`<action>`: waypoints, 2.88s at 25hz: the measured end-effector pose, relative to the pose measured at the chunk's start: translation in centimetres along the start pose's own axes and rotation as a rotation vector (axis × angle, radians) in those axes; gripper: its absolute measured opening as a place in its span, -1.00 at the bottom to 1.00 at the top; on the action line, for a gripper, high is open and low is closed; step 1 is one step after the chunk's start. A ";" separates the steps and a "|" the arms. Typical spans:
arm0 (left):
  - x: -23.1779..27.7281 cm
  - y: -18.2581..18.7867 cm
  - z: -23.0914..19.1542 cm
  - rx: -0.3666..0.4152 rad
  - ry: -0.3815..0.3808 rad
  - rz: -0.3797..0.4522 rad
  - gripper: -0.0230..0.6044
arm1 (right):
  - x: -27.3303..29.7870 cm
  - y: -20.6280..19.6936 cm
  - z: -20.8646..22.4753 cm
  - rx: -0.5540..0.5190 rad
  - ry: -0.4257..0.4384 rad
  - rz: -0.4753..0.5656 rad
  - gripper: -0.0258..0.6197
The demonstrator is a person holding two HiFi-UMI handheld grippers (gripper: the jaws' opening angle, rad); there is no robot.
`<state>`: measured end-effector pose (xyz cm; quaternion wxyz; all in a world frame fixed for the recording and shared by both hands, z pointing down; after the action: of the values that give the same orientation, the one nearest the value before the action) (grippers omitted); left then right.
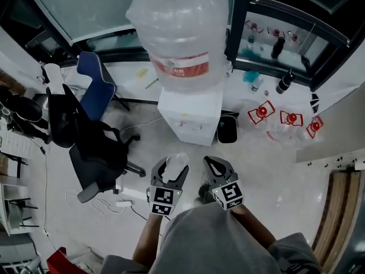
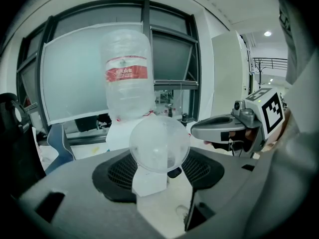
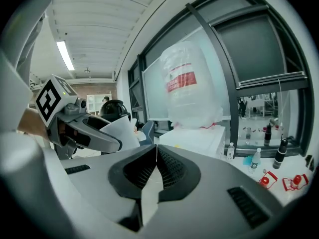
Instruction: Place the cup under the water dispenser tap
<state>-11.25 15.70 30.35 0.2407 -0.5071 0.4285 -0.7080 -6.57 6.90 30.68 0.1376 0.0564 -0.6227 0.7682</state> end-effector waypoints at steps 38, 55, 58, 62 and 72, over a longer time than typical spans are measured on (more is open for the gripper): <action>13.0 -8.3 -8.7 0.260 -0.268 -0.132 -0.05 | 9.6 -4.4 4.0 0.245 -0.508 0.036 -0.88; 18.6 -14.8 -9.2 0.231 -0.264 -0.212 -0.06 | 11.3 -11.5 7.4 0.293 -0.594 0.039 -0.88; 19.2 -16.0 -9.0 0.230 -0.261 -0.225 -0.06 | 11.4 -12.6 7.4 0.309 -0.593 0.037 -0.88; 21.1 -18.2 -8.9 0.187 -0.237 -0.234 -0.06 | 12.0 -14.5 7.5 0.328 -0.588 0.039 -0.88; 26.1 -23.7 -8.7 0.166 -0.181 -0.240 -0.06 | 12.8 -19.1 7.5 0.311 -0.564 -0.011 -0.89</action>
<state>-26.76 10.87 62.80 0.2331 -0.5947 0.2814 -0.7161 -14.07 4.95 53.57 -0.0464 0.2910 -0.5111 0.8074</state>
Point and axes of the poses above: the fingertips, and each gripper's own axes: x forward along the fingers, z to its right, y out of its top, the point moved 1 cm from there along -x, backward along the fingers, and after that the axes turned 5 degrees about x, right-handed, at the moved point
